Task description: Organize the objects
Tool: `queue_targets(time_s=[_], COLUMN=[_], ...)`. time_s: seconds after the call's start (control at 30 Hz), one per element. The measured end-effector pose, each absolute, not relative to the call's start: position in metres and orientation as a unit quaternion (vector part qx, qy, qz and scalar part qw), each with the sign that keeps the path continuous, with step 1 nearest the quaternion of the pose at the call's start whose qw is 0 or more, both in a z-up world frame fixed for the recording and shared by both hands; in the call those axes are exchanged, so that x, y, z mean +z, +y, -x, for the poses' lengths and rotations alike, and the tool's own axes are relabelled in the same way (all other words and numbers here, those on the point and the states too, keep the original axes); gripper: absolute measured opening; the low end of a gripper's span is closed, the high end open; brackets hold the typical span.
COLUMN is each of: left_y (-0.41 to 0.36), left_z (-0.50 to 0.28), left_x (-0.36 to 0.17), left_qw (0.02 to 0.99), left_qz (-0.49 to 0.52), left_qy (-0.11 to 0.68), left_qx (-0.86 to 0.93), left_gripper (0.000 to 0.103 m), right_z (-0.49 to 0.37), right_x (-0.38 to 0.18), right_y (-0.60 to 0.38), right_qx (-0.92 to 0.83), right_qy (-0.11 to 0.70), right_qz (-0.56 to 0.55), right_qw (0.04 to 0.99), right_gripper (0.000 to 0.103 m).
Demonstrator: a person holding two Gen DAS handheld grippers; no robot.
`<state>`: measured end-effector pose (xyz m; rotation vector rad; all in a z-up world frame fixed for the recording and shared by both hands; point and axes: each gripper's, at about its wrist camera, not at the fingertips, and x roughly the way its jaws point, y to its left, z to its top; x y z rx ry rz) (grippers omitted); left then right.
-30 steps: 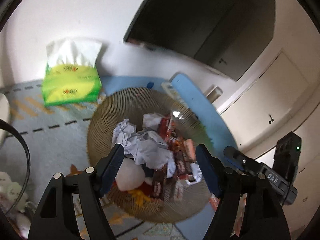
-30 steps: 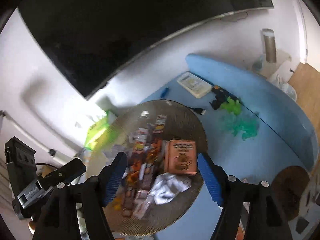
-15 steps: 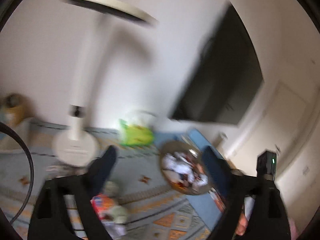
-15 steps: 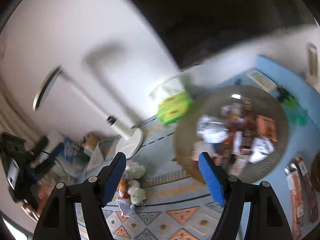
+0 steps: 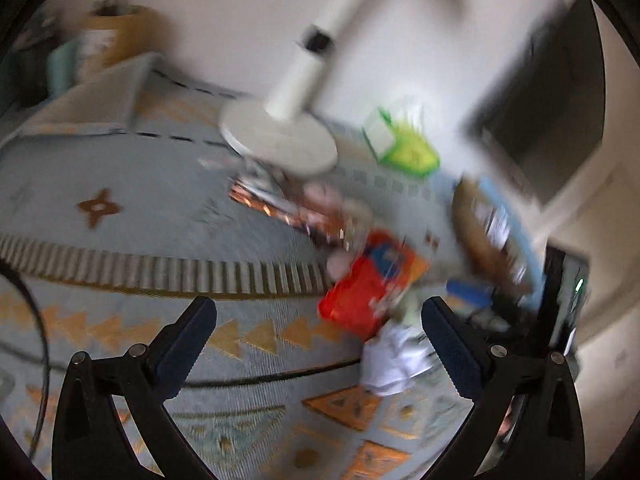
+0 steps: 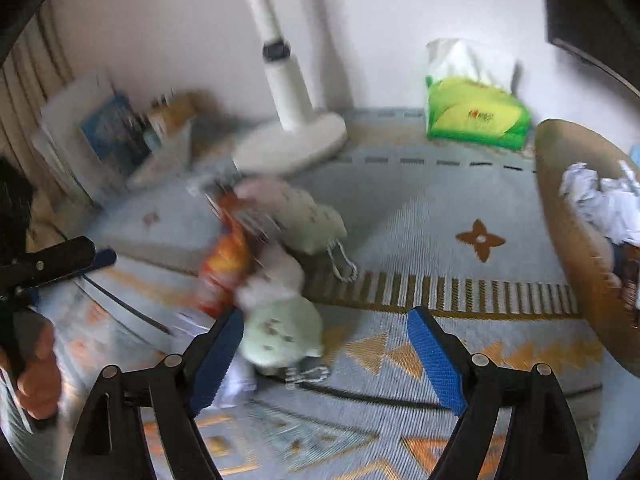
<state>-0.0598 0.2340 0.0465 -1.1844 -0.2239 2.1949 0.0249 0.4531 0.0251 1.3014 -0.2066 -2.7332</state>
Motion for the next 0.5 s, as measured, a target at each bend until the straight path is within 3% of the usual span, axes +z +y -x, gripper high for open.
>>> queue_targets(time_s=[0.17, 0.33, 0.43, 0.5], left_y=[0.26, 0.276, 0.287, 0.293], left_z=[0.066, 0.075, 0.076, 0.078], left_x=[0.033, 0.024, 0.018, 0.014], left_qw=[0.346, 0.371, 0.388, 0.401], left_qz=[0.433, 0.435, 0.433, 0.444], left_qy=[-0.038, -0.016, -0.005, -0.004], left_qx=[0.832, 0.82, 0.813, 0.801], left_gripper=[0.102, 0.099, 0.079, 0.065], right_z=[-0.026, -0.024, -0.028, -0.027], right_x=[0.021, 0.021, 0.021, 0.017], right_y=[0.472, 0.458, 0.44, 0.429], right_qx=[-0.911, -0.91, -0.914, -0.912], right_qy=[-0.101, -0.079, -0.033, -0.008], right_qz=[-0.393, -0.398, -0.395, -0.401], right_qw=[0.074, 0.087, 0.086, 0.085], right_gripper=[0.077, 0.077, 0.076, 0.07])
